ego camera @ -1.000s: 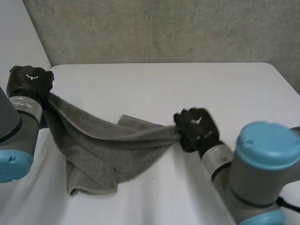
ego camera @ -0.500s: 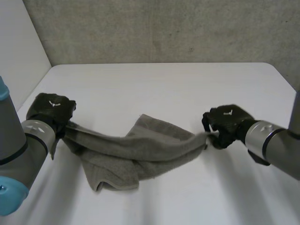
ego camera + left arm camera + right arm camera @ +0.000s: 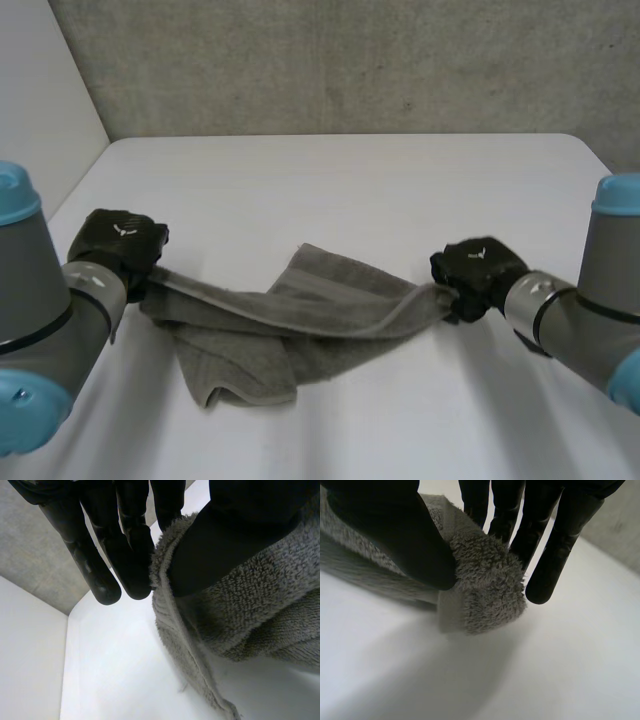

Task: Fold the laundry

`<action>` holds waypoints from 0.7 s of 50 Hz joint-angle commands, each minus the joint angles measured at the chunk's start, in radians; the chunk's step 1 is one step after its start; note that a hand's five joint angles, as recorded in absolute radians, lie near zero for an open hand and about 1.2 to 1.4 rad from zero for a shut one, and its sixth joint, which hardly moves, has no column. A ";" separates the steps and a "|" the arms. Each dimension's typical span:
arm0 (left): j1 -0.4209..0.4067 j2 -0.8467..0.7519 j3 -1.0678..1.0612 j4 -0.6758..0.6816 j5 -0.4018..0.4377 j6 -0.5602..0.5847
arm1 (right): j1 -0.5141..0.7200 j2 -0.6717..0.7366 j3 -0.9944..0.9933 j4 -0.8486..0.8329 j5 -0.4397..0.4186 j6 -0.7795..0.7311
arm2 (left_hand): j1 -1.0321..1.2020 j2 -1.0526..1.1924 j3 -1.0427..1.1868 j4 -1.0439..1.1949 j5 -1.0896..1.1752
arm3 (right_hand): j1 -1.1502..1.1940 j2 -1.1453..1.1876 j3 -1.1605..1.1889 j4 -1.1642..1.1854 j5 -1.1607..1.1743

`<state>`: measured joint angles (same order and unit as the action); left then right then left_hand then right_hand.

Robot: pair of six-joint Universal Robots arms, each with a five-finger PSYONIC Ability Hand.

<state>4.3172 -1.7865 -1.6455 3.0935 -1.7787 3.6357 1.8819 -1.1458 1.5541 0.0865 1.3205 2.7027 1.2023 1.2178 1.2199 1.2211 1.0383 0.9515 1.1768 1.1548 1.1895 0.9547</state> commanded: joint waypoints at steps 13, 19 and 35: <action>0.006 -0.179 0.771 0.436 0.077 -0.173 | 0.011 -0.066 -0.470 -0.743 0.217 -0.324 | 0.194 0.178 0.176 0.175 0.183 | 0.445 0.219 0.242 0.207 0.267; 0.016 -0.180 0.650 0.418 0.127 -0.181 | 0.008 -0.063 -0.422 -0.599 0.200 -0.305 | 0.194 0.178 0.176 0.175 0.183 | 0.445 0.219 0.242 0.207 0.267; 0.041 -0.356 0.172 0.419 0.170 -0.174 | -0.032 0.115 -0.088 -0.367 0.022 -0.216 | 0.194 0.178 0.176 0.175 0.183 | 0.445 0.219 0.242 0.207 0.267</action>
<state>4.3581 -2.0612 -1.3559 3.5190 -1.6061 3.4572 1.8546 -1.1243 1.3586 -0.3366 1.4008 2.4815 1.2065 1.2180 1.2199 1.2211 1.0383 0.9515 1.1768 1.1961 1.1937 0.9823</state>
